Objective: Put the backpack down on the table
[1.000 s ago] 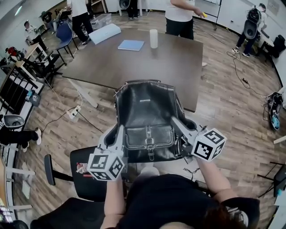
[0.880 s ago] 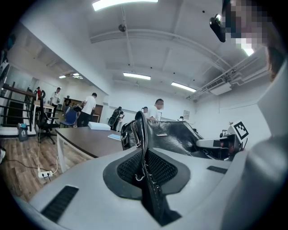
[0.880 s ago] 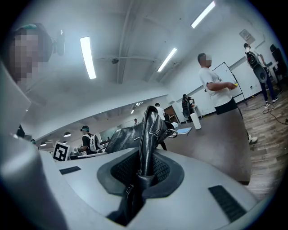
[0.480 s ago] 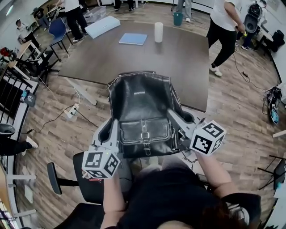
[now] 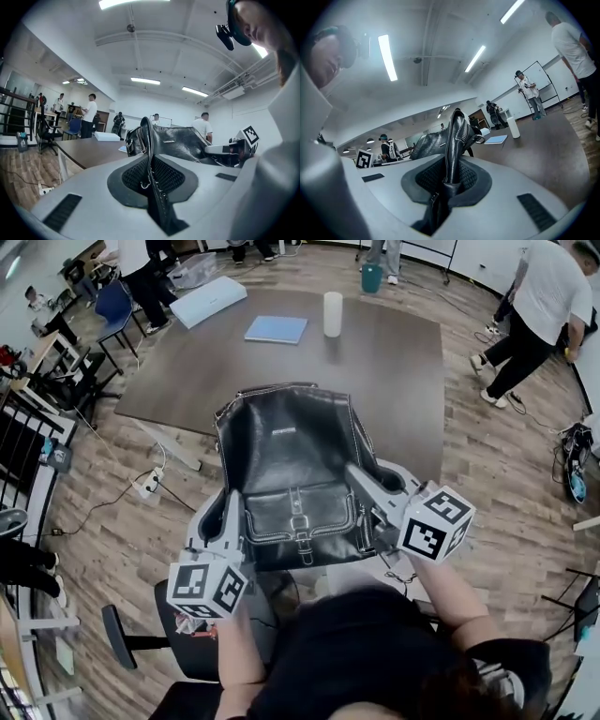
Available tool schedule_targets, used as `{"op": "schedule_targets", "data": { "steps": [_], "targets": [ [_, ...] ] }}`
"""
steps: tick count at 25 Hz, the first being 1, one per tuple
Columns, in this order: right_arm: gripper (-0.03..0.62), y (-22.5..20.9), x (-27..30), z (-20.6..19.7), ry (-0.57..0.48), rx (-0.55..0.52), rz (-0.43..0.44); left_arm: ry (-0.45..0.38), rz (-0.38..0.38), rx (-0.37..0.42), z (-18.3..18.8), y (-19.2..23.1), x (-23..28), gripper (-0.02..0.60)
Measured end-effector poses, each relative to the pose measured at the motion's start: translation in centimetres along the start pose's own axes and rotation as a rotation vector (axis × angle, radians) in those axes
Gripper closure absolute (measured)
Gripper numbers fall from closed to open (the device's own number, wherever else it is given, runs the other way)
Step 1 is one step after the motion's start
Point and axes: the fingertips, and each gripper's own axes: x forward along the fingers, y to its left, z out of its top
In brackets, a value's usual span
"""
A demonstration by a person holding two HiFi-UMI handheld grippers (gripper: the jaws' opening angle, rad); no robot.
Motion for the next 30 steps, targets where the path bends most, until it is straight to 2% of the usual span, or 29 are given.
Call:
{"op": "schedule_targets", "data": {
  "steps": [15, 24, 30],
  "targets": [
    [0.543, -12.3, 7.1, 8.5, -0.034, 0.0, 0.011, -0.018, 0.009, 0.022, 5.1, 0.7, 15.7, 0.517],
    [0.543, -17.6, 9.6, 11.0, -0.054, 0.017, 0.004, -0.013, -0.001, 0.047, 6.5, 0.8, 22.2, 0.517],
    [0.543, -19.4, 12.9, 12.3, -0.08, 0.03, -0.026, -0.01, -0.04, 0.074, 8.0, 3.5, 26.1, 0.517]
  ]
}}
